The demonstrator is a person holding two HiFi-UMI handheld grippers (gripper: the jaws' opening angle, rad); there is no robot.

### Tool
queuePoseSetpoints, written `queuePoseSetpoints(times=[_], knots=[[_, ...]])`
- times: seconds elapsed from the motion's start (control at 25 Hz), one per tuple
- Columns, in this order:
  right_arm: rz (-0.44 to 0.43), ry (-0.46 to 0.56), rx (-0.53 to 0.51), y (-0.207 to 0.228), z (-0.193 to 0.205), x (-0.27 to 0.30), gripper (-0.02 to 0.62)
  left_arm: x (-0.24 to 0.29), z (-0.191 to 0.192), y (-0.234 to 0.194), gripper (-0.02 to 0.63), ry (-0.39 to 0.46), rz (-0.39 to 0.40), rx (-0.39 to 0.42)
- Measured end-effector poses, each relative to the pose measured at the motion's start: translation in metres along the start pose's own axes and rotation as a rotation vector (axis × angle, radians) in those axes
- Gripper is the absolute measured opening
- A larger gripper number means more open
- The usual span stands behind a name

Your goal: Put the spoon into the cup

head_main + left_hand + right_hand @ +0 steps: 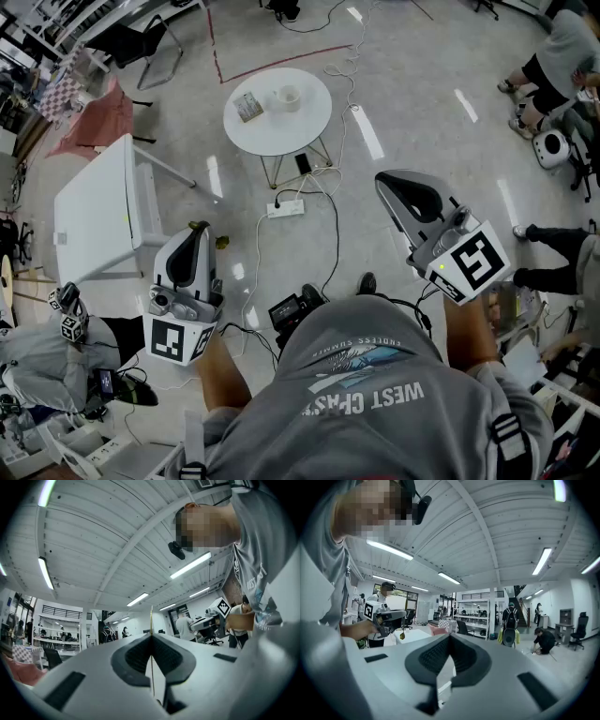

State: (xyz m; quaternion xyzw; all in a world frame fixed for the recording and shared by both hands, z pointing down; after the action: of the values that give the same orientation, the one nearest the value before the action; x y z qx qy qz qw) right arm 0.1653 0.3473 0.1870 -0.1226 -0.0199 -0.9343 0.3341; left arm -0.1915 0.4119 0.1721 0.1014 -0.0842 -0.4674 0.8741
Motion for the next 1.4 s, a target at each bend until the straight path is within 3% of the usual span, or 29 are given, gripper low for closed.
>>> queuePoseSetpoints(times=[0.72,1.4], knots=[[0.023,-0.012,0.021,-0.014,-0.003,0.007,0.002,-0.007,0.003,-0.014,0.000,0.000,0.030,-0.011],[0.065,0.019,0.118,-0.024,-0.003,0.028,0.002,-0.006,0.011,-0.045,0.000,0.021,0.097,-0.002]])
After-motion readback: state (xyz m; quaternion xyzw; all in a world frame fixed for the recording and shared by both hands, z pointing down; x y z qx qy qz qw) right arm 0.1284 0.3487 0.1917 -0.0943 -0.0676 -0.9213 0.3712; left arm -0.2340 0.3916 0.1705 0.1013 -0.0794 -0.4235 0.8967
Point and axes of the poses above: the fingertips, and each gripper's own axes: x forward along the fingers, y to its right, z out of its underside, the point moved 10 cm from there along -x, backward along the fingers, and after that the axes turned 11 degrees about -y, right-handed, at the moved point
